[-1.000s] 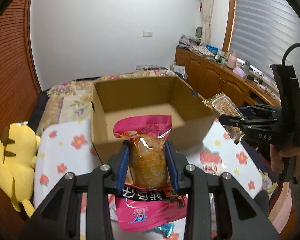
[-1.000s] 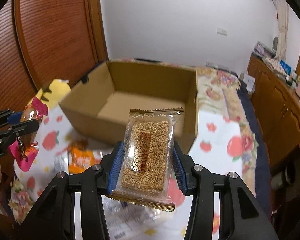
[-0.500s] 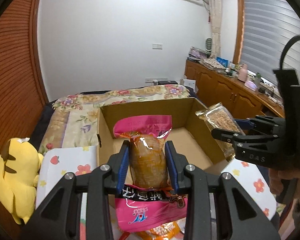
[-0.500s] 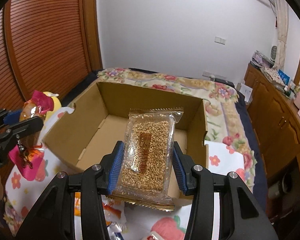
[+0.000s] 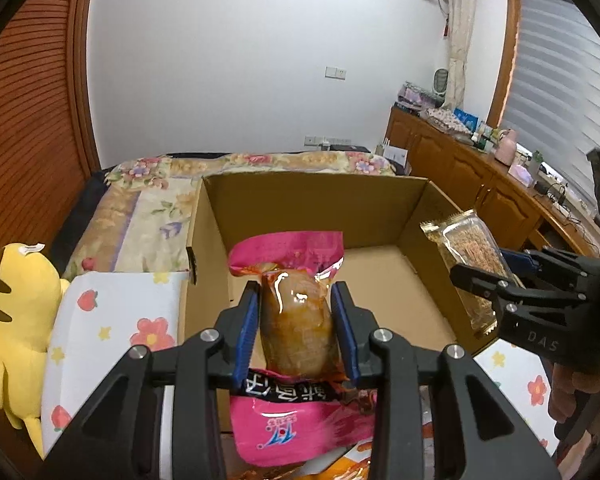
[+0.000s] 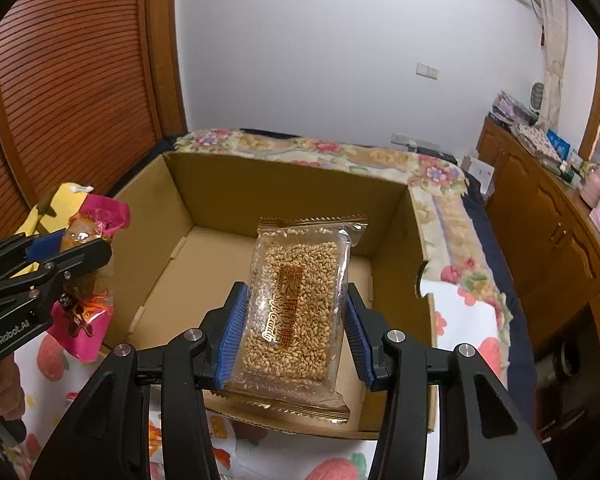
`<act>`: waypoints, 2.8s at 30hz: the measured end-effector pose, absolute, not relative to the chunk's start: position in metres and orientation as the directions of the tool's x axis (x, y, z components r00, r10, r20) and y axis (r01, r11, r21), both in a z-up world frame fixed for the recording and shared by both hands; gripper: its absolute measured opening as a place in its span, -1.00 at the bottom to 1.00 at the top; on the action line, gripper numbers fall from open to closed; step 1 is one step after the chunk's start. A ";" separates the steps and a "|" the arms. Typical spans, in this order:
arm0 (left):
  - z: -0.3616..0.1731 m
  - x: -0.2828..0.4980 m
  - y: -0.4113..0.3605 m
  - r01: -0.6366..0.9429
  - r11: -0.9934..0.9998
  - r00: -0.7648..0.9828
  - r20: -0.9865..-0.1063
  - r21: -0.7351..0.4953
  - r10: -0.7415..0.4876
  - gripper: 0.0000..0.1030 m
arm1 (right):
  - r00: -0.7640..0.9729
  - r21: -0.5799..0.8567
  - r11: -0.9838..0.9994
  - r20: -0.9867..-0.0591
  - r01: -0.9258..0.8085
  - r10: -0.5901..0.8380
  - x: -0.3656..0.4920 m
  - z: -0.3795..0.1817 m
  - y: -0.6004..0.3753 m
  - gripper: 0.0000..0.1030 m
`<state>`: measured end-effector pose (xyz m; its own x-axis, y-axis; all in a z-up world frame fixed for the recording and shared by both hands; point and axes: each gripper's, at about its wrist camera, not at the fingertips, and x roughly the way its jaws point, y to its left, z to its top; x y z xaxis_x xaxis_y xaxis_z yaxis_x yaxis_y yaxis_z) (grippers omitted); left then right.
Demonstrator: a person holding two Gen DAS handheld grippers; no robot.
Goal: Organize snacks
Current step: 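Carry both packets over the box and open both tools to drop them, then move both tools back toward the remaining snack packets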
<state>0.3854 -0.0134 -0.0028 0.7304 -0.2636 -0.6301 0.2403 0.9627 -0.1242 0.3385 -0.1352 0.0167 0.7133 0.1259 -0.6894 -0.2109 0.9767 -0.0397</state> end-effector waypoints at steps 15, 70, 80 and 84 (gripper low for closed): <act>0.000 0.370 -0.015 0.260 0.962 0.746 -0.616 -0.082 -0.254 -0.05 | 0.683 0.010 0.977 -0.714 -0.211 0.155 0.340 0.001 -0.141 0.10; -0.076 0.204 -0.027 0.410 0.912 0.707 -0.624 -0.019 -0.331 0.77 | 0.612 0.194 0.962 -0.743 -0.192 0.272 0.151 -0.101 -0.204 0.67; -0.085 0.206 -0.034 0.436 0.900 0.688 -0.644 -0.003 -0.336 0.76 | 0.590 0.176 0.968 -0.769 -0.176 0.247 0.176 -0.109 -0.197 0.67; -0.090 0.210 -0.043 0.471 0.881 0.668 -0.666 0.034 -0.331 0.76 | 0.580 0.108 0.974 -0.788 -0.198 0.205 0.185 -0.111 -0.190 0.62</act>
<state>0.2095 -0.0431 -0.0896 0.6682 -0.3313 -0.6662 0.4711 0.8814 0.0341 0.1846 -0.1898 -0.1105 0.5799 0.2053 -0.7884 -0.1977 0.9743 0.1084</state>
